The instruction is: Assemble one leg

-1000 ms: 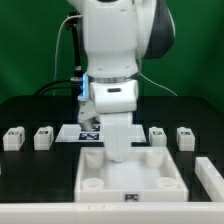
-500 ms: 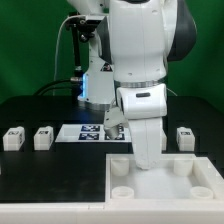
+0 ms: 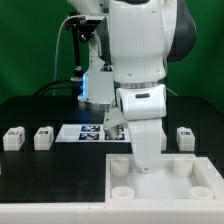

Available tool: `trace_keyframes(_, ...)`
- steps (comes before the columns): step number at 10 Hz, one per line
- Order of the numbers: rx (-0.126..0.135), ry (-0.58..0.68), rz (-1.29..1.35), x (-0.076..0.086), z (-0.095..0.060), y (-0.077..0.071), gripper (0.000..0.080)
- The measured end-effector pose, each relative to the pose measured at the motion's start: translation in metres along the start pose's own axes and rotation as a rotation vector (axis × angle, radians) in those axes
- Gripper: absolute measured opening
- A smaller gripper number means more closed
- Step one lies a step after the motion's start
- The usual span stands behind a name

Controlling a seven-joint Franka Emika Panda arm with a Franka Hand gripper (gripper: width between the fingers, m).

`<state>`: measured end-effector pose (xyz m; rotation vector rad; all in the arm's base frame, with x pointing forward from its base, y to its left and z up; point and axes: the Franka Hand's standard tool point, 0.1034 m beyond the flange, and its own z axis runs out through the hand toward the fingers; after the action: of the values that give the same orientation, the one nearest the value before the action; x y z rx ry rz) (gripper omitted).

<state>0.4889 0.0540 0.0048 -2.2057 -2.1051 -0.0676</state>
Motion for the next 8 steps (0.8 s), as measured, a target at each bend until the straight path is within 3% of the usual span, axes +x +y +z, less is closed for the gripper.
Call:
trace_keyframes(1, -0.001, 0.0, 0.0, -0.0001, -0.0001, 0.0002, 0.0411)
trace_keyframes(2, -0.003, 0.0, 0.0, -0.0001, -0.0004, 0.0008, 0.0579)
trace_keyframes(3, -0.003, 0.0, 0.001, -0.0002, -0.0005, 0.001, 0.0579)
trace_keyframes(4, -0.004, 0.001, 0.001, -0.0002, -0.0005, 0.001, 0.0635)
trace_keyframes(8, -0.004, 0.001, 0.001, -0.0003, -0.0006, 0.0011, 0.0648)
